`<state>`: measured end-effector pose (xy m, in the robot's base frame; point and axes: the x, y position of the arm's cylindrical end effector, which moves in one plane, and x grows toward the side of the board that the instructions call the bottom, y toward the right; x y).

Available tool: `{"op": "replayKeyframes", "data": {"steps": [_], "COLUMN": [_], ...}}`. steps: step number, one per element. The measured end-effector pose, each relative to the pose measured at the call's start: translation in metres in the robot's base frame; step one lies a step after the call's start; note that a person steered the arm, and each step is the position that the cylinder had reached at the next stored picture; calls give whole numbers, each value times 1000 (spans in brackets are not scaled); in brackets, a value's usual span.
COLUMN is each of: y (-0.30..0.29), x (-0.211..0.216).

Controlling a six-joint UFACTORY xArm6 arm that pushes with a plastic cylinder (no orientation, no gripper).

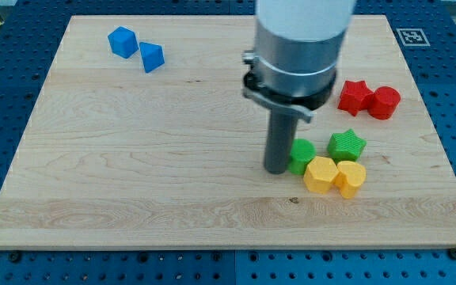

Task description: Form a group of green blocks and yellow blocks

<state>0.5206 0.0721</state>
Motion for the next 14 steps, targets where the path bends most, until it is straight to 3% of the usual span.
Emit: {"op": "replayKeyframes", "data": {"steps": [1,2,4,8,9,14], "y": [39,35,16,200,215,113], "x": [-9,-17,-80,-66,-37,-36]}}
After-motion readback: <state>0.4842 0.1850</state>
